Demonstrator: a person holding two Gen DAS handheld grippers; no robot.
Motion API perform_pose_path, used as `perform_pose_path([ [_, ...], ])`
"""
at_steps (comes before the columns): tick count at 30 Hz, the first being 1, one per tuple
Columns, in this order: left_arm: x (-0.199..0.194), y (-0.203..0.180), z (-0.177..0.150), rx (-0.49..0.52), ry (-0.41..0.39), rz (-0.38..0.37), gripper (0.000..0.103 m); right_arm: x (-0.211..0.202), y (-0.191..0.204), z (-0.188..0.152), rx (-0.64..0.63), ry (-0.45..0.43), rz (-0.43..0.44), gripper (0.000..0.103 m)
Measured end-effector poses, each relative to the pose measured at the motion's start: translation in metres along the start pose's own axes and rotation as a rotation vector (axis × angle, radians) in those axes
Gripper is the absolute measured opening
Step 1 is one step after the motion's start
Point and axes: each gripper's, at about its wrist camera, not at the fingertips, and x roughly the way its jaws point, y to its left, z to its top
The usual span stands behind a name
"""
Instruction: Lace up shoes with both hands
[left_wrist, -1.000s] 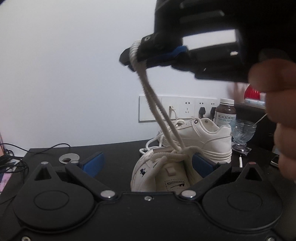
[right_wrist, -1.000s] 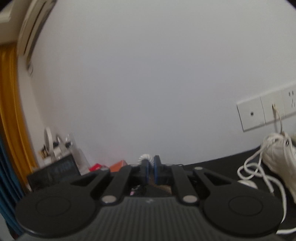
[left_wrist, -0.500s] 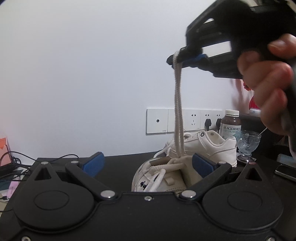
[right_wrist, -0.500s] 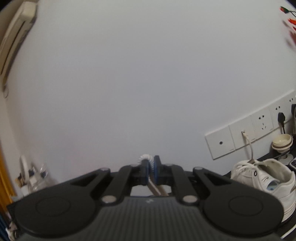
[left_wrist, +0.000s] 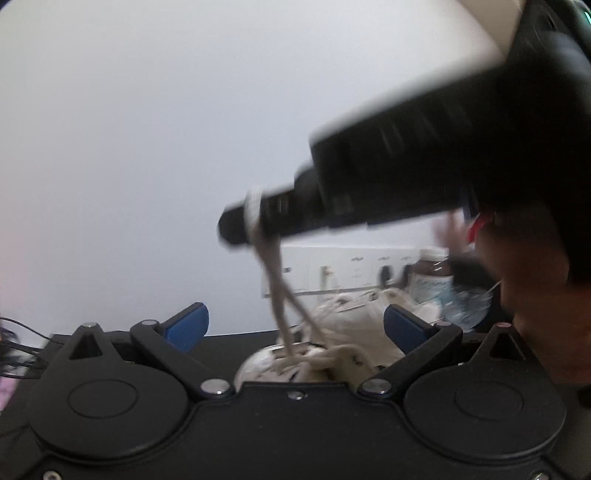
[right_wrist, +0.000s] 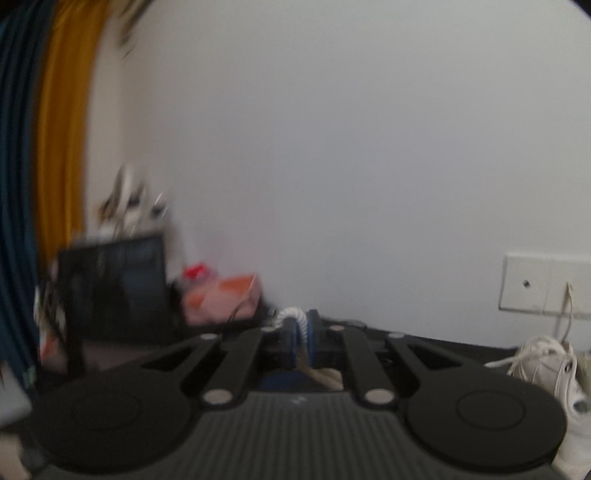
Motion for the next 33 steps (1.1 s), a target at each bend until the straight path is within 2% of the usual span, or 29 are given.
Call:
perform_pose_path([
  [2,0.002,0.004,0.001,-0.032,0.019,-0.028,0.098,-0.013,-0.003,-0.006,-0.035,0.020,0.005,0.008],
  [4,0.006,0.014,0.001,-0.110,0.045,-0.048,0.085,-0.014,-0.002,0.000,-0.034,0.028,-0.005,0.016],
  [5,0.008,0.019,0.001,-0.154,0.062,-0.053,0.080,-0.013,-0.001,0.003,-0.022,0.029,-0.018,0.034],
  [6,0.011,0.027,0.000,-0.209,0.079,-0.056,0.070,-0.014,-0.001,0.006,-0.003,0.025,-0.027,0.055],
  [7,0.013,0.035,0.000,-0.263,0.096,-0.058,0.061,-0.018,0.000,0.012,0.018,0.013,-0.020,0.061],
  [10,0.019,0.061,-0.003,-0.439,0.126,-0.070,0.047,-0.039,-0.014,0.017,0.065,-0.031,0.000,0.062],
  [13,0.020,0.077,-0.006,-0.541,0.129,-0.068,0.039,-0.052,-0.026,0.018,0.125,-0.066,0.005,0.062],
  [18,0.009,0.091,0.000,-0.569,0.114,-0.046,0.039,-0.055,-0.046,0.001,0.225,-0.047,-0.016,0.062],
  [19,0.006,0.095,0.003,-0.565,0.106,-0.037,0.043,-0.054,-0.049,-0.002,0.242,-0.041,-0.022,0.062],
  [23,-0.007,0.116,0.012,-0.584,0.050,0.035,0.045,-0.026,-0.033,-0.013,0.280,0.000,-0.011,0.060],
  [26,-0.020,0.133,0.018,-0.615,-0.003,0.123,0.057,-0.014,-0.019,-0.017,0.274,0.055,0.026,0.059],
  [27,-0.028,0.136,0.021,-0.622,-0.022,0.162,0.062,-0.010,-0.011,-0.018,0.250,0.076,0.041,0.059],
  [31,-0.042,0.154,0.024,-0.611,-0.062,0.339,0.066,0.017,0.039,-0.019,-0.012,0.167,0.105,0.059],
  [33,-0.044,0.162,0.022,-0.612,-0.069,0.413,0.066,0.043,0.063,-0.022,-0.133,0.264,0.146,0.058],
])
